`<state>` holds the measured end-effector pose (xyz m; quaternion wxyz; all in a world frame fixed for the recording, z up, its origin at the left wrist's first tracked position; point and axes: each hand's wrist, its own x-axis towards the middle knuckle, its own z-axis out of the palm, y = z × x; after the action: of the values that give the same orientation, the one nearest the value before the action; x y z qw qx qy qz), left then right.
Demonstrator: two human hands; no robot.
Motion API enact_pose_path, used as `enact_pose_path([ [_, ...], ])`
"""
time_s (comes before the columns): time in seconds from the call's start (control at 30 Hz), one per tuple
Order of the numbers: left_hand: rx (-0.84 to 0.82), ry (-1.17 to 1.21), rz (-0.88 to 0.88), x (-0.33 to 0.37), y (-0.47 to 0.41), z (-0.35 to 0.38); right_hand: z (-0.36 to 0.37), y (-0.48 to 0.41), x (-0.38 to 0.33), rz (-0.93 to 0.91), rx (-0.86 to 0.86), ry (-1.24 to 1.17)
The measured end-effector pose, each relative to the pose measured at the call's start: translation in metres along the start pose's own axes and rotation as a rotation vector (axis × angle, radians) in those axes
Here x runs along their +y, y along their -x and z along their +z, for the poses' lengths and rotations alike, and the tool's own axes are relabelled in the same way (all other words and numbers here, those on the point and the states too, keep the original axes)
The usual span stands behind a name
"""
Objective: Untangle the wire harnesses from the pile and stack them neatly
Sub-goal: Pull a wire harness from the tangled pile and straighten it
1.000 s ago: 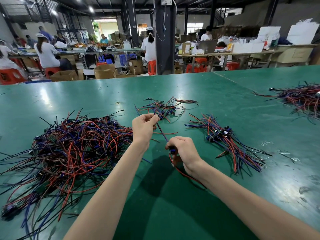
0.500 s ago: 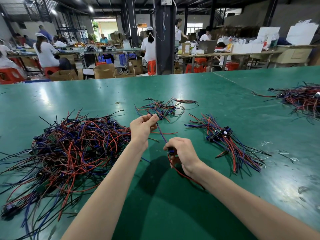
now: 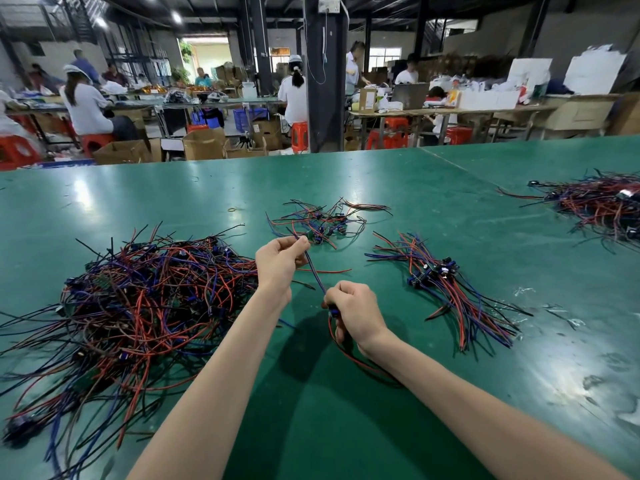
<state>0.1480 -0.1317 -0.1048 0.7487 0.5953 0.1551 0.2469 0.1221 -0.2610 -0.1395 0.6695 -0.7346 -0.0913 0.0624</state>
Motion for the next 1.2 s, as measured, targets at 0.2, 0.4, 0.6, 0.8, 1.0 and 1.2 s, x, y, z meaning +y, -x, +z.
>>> enact_pose_path([
  [0.2, -0.032, -0.037, 0.008, 0.002, 0.0, 0.002, -0.002, -0.001, 0.003, -0.018, 0.0, 0.011],
  [0.4, 0.039, -0.054, 0.047, 0.006, -0.012, -0.01, 0.002, -0.001, 0.001, -0.033, -0.043, 0.02],
  [0.6, 0.022, -0.16, 0.093, 0.003, -0.016, -0.012, -0.001, -0.002, 0.0, -0.03, -0.047, 0.003],
  [0.8, 0.011, -0.153, 0.082, 0.0, -0.013, -0.012, -0.002, 0.003, 0.001, -0.014, -0.043, -0.022],
  [1.0, -0.05, -0.06, 0.055, 0.003, -0.01, -0.007, -0.007, 0.005, 0.001, -0.006, -0.045, -0.032],
  [1.2, 0.018, -0.085, 0.068, 0.005, -0.011, -0.01, -0.007, 0.005, -0.003, -0.026, -0.066, -0.012],
])
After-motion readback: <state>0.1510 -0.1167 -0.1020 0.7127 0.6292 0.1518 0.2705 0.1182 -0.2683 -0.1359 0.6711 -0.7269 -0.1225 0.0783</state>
